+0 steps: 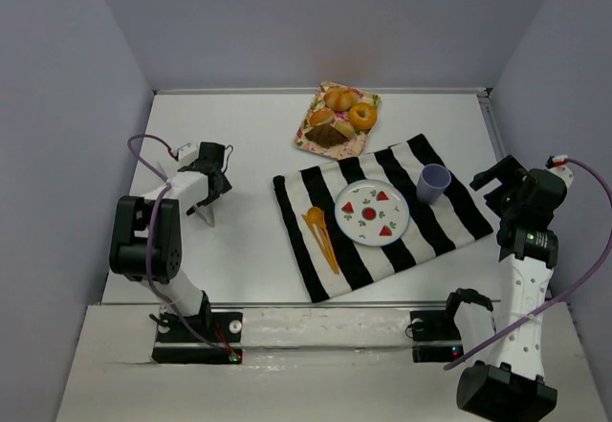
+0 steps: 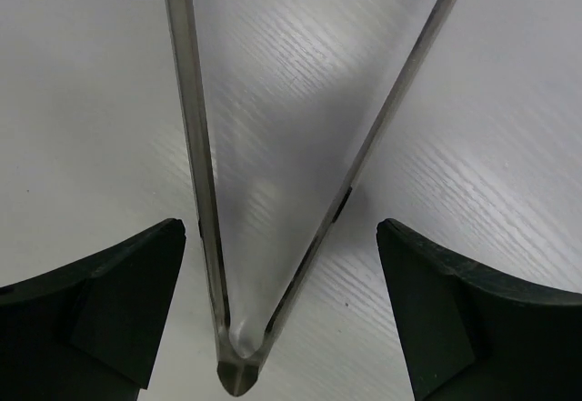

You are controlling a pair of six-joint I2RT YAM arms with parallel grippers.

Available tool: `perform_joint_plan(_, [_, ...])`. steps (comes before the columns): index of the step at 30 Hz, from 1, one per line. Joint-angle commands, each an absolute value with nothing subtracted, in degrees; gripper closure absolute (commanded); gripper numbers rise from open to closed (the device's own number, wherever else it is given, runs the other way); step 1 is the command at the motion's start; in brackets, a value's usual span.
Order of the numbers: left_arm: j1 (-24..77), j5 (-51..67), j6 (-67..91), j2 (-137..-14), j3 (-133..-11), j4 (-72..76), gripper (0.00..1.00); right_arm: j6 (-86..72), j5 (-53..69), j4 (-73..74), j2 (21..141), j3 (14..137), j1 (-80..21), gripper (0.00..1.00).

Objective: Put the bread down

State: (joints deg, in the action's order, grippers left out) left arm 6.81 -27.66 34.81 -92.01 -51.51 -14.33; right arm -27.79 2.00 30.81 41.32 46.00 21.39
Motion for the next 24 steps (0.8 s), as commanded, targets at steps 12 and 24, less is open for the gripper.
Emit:
perform_joint_plan(12, [1.8,-27.2,31.7,-103.5,-58.3,-10.8,0.01,-26.7,0.4,27.1,35.5,45.4,21.7,0.00])
perform_joint_plan(24, [1.1,-22.9,29.0,-97.6,-55.9,-6.9,0.39,-26.7,0.4,27.1,35.9,45.4,21.7,0.00])
